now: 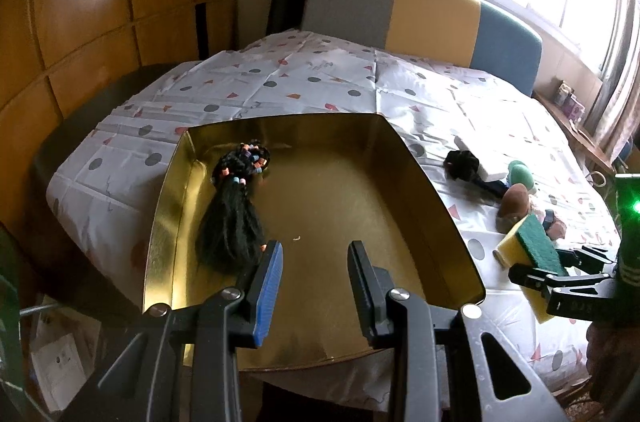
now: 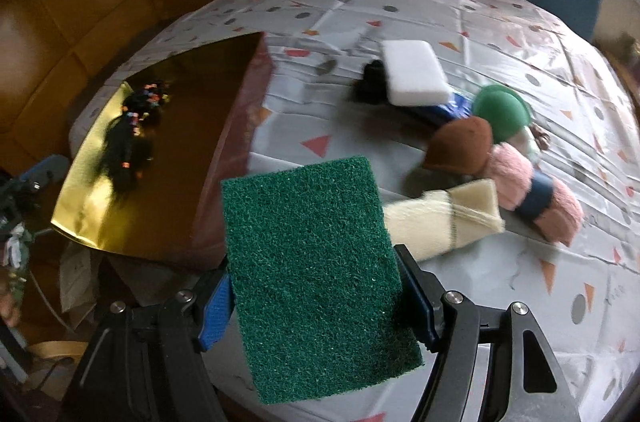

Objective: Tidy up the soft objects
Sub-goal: 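Carry the green scouring pad over the gold tray and release it with the right tool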

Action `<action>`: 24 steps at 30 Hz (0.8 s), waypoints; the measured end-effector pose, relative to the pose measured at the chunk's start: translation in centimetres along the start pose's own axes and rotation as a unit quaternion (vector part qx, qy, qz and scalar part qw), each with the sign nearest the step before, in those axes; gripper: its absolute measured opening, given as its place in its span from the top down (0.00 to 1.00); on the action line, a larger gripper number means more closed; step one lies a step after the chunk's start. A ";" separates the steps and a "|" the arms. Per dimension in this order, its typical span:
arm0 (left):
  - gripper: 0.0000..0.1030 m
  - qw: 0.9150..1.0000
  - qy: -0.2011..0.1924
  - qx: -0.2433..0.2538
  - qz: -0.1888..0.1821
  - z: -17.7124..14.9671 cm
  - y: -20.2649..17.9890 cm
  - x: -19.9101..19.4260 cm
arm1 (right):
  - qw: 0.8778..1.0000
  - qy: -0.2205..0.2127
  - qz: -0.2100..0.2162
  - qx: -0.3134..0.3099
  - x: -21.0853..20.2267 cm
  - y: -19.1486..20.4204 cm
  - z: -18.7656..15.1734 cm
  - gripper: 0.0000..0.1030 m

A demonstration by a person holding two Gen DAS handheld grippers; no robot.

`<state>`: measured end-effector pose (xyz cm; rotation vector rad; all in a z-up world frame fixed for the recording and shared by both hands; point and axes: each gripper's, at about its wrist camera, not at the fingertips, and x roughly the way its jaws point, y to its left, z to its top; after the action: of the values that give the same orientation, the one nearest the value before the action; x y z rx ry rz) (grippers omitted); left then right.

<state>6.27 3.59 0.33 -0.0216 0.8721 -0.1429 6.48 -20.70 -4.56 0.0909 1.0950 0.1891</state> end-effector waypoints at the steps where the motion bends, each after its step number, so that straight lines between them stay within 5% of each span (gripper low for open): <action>1: 0.68 1.000 0.002 -0.001 0.001 -0.1 0.1 0.1 | 1.000 -0.003 0.003 0.000 -0.1 0.3 0.2 0.30; 11: 0.68 0.999 0.004 -0.027 0.017 -0.7 2.2 0.1 | 0.996 -0.024 0.076 -0.029 -1.0 5.8 4.5 0.30; 18: 0.68 0.998 0.002 -0.053 0.035 -1.1 4.5 -0.2 | 0.992 0.021 0.110 -0.066 2.8 11.4 7.3 0.30; 24: 0.68 0.997 0.003 -0.065 0.044 -1.2 5.8 -0.3 | 0.992 0.056 0.091 -0.065 7.3 14.0 10.0 0.30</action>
<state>5.86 9.40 -0.63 -0.1031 0.8859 -0.0034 17.09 -5.34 -4.09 0.0632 1.1827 0.4336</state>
